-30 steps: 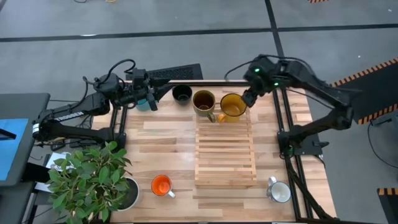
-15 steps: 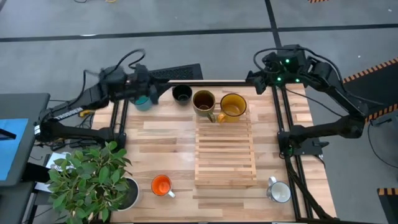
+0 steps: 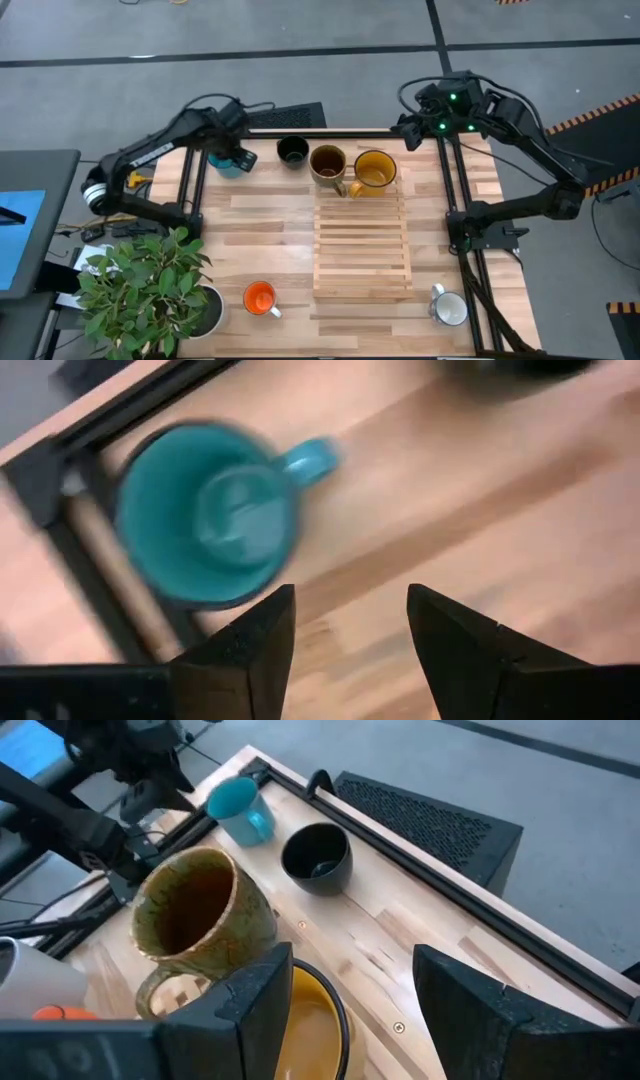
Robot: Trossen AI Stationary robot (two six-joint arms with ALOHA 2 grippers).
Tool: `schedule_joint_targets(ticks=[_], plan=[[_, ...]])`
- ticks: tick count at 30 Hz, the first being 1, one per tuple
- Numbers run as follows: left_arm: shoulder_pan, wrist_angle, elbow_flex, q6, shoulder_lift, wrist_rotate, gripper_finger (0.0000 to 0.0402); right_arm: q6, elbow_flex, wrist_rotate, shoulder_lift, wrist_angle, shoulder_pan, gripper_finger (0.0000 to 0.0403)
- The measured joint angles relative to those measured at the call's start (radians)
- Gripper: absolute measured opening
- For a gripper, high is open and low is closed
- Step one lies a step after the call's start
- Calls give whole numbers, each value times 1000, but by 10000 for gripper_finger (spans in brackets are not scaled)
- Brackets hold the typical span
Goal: Place coffee mugs
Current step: Put the blue mug on the shelf
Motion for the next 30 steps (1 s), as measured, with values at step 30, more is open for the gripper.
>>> schedule_joint_targets(ticks=[30], plan=[[152, 300, -318, 114, 143, 38, 178, -9, 0, 2, 12, -7, 0, 233]])
